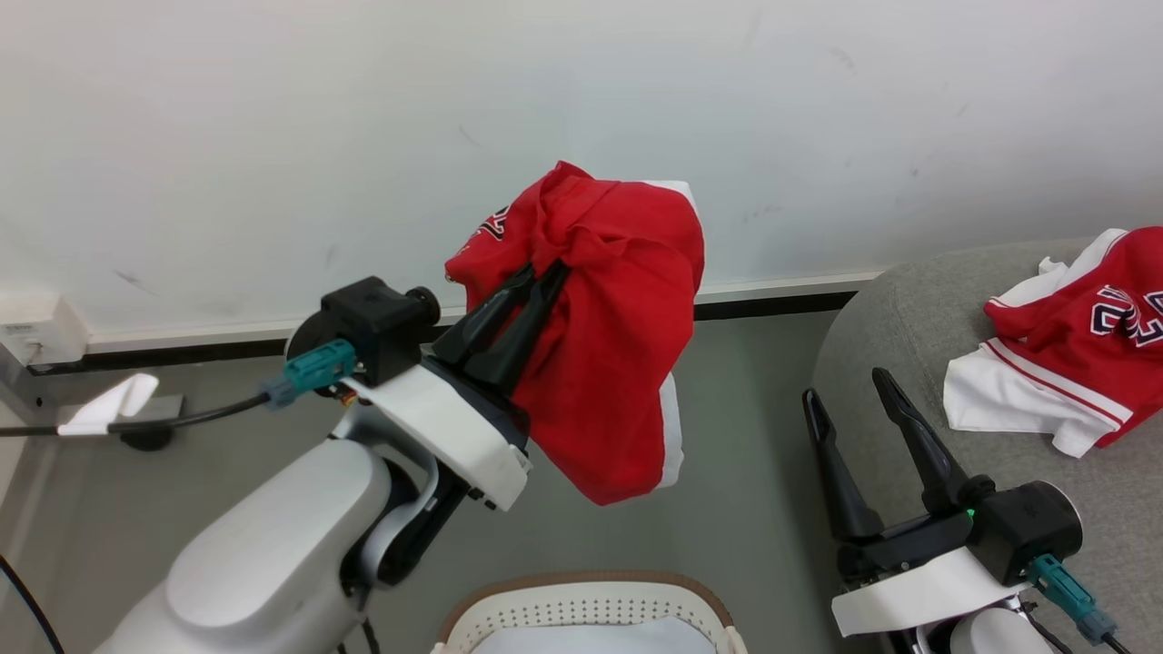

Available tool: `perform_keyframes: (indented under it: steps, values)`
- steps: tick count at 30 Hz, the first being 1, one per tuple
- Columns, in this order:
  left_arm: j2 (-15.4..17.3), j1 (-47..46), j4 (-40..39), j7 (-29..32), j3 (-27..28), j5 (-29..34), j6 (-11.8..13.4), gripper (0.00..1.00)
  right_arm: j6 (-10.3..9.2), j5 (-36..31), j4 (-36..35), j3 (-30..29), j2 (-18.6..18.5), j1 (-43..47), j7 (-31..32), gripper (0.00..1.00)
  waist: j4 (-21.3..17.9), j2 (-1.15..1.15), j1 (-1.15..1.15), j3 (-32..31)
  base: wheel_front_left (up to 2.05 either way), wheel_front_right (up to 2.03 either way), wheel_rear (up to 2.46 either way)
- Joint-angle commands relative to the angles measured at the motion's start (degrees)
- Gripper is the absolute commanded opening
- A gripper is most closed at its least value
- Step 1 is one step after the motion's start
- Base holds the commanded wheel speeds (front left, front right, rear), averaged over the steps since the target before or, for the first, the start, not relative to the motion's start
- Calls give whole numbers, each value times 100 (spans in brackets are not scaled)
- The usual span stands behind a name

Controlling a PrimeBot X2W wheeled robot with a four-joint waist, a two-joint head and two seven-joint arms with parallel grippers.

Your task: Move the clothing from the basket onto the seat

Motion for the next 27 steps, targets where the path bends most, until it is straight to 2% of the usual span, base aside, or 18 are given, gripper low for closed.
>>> perform_keyframes:
  steps: [1, 6, 14, 27]
  values:
    - [41, 41, -15, -12, 33, -35, 17, 0, -13, 35, 35, 5, -12, -8, -11, 100, 2, 0, 0, 6, 0, 0, 0]
    - [29, 53, -11, -39, 12, -37, 31, 0, -13, -18, 127, 240, -10, -27, -11, 100, 8, 0, 0, 9, 0, 0, 0]
    - [-61, 43, 31, -57, -70, -29, -13, 0, -13, 15, 431, 1260, -40, -248, -11, 100, 89, 0, 0, 15, 0, 0, 0]
    - [-420, 97, 54, 42, -570, 150, -169, 0, -13, 392, 1192, 1890, -75, -705, -10, 100, 637, 0, 0, -139, 0, 0, 0]
